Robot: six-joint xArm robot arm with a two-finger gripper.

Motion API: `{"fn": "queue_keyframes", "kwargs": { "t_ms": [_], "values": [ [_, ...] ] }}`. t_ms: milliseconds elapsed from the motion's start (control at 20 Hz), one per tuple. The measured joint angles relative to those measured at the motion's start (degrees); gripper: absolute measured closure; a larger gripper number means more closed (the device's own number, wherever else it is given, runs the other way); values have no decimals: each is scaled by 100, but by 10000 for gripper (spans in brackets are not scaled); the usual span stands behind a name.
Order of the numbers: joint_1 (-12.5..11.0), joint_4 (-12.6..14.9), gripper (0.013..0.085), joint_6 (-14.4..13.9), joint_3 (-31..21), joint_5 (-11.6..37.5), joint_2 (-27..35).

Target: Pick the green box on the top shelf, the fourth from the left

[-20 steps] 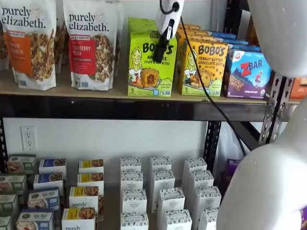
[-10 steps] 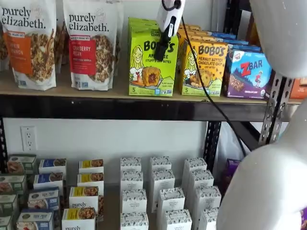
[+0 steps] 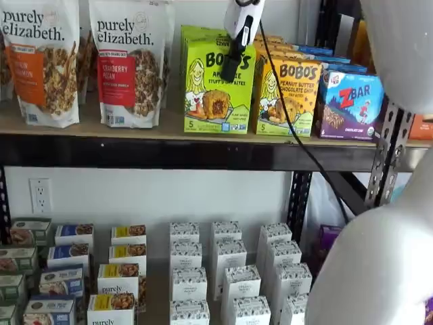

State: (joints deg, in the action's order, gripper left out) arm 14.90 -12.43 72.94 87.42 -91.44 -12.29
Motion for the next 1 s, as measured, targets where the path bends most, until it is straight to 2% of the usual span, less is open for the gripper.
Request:
{"fn": "queue_keyframes", "kwargs": {
  "t_ms": [1000],
  "values": [
    [13,33,730,-51,-562,-373,-766]
  ]
}}
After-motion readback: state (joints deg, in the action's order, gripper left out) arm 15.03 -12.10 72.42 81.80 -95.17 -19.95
